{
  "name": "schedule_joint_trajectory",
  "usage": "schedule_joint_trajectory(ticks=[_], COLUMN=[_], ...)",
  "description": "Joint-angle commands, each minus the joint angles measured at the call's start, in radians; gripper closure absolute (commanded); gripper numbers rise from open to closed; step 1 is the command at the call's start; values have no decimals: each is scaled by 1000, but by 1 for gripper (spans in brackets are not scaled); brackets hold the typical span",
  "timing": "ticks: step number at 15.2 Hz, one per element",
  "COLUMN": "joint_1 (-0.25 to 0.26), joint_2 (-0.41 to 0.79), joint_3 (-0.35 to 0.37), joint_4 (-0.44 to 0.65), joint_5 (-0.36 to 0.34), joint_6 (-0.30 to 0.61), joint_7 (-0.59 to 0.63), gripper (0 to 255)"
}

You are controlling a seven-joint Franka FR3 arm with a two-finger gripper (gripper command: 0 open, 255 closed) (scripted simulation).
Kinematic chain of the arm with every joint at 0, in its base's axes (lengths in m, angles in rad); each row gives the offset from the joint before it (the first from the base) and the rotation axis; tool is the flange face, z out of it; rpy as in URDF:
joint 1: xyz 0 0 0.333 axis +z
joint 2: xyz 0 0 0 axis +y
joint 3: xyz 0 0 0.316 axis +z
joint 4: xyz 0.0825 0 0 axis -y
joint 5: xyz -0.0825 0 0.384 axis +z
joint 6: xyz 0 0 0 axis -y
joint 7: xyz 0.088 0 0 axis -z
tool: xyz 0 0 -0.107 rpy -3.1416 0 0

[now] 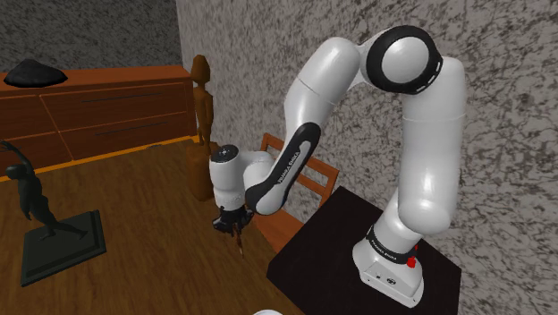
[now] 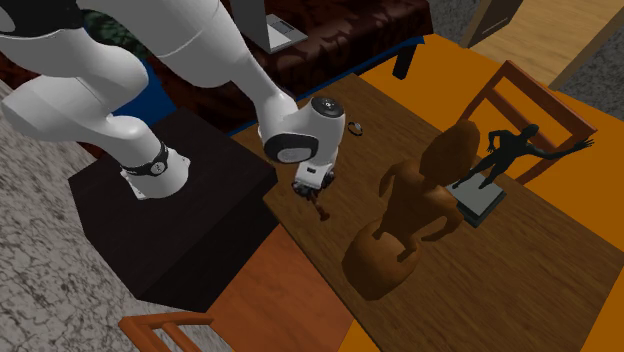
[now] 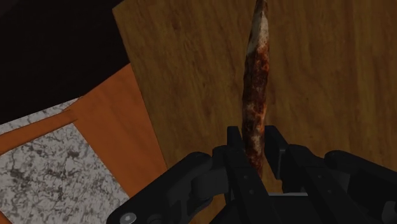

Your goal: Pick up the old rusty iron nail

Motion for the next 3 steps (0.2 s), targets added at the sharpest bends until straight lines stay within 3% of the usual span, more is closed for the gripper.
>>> schedule_joint_trajectory(ticks=[1,3], joint_1=[-13,-14], joint_2=[-25,-27], joint_3=[19,20], joint_4=[-5,-6], joint_5=[24,26], joint_6=[-18,-20], joint_7=[-17,-18], gripper=[255,255])
